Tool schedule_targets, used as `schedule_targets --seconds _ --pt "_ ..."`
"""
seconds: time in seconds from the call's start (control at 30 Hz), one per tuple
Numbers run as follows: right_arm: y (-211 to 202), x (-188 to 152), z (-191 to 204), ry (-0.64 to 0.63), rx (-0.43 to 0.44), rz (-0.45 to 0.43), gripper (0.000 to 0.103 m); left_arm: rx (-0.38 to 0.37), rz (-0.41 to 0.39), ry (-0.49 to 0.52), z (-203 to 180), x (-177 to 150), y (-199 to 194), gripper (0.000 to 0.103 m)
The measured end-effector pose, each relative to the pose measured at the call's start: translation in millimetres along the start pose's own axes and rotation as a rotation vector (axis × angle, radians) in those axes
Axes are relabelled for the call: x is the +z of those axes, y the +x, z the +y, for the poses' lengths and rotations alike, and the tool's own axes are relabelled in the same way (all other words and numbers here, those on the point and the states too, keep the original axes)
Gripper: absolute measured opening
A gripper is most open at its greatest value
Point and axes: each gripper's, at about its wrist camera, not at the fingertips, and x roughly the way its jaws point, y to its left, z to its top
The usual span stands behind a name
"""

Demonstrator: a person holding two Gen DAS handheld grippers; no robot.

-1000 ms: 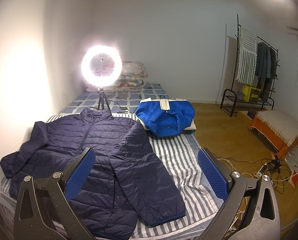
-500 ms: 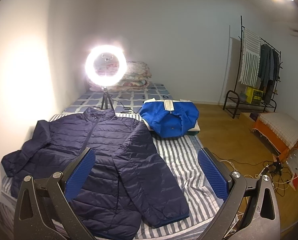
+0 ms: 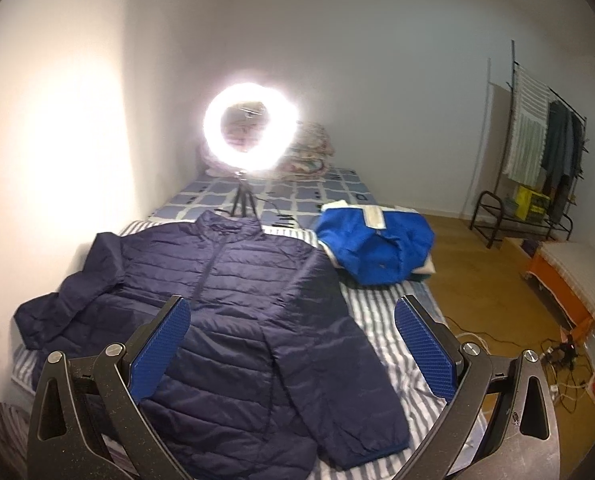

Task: Fold large clothes
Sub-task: 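Grasp the jacket sleeve cuff with the right gripper and lift it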

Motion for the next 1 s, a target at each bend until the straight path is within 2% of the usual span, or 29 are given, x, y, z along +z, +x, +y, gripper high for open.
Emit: schedule_targets --seconds 0.17,0.27,0.3,0.53,0.63,0.67,0.8,0.87,0.9,1.0 --pt "10.9 10.6 34.4 -0.050 0.063 -0.047 0.102 0.035 0.019 -0.009 18.0 -11.0 5.9 0.103" --pt "18.7 16.4 59.0 -0.078 0.130 -0.084 0.102 0.043 0.034 -0.014 30.7 -20.4 7.3 0.103" --pt "23.0 19.7 73.5 -0.100 0.185 -0.097 0.102 0.045 0.036 -0.021 35.3 -24.9 6.3 0.103" --pt "42.4 25.0 140.0 -0.228 0.358 -0.076 0.102 0.043 0.075 -0.050 56.2 -66.6 -5.4 0.103" --pt "54.8 22.7 175.4 -0.296 0.454 -0.040 0.101 0.047 0.097 -0.060 60.4 -85.1 -10.1 0.103" --pt "61.8 20.3 197.1 -0.334 0.514 -0.013 0.099 0.045 0.108 -0.068 61.9 -91.0 -11.9 0.103" --pt "85.2 5.7 250.7 -0.420 0.650 0.074 0.084 0.036 0.158 -0.110 71.2 -111.6 -13.6 0.102" --pt "92.7 -4.4 275.4 -0.447 0.717 0.116 0.078 0.040 0.179 -0.124 76.9 -119.7 -14.2 0.097" --pt "99.0 -14.1 297.9 -0.470 0.778 0.155 0.074 0.048 0.190 -0.133 80.7 -123.6 -14.6 0.096" --pt "110.0 -32.3 332.3 -0.504 0.864 0.214 0.072 0.068 0.207 -0.168 93.5 -131.8 -16.3 0.096"
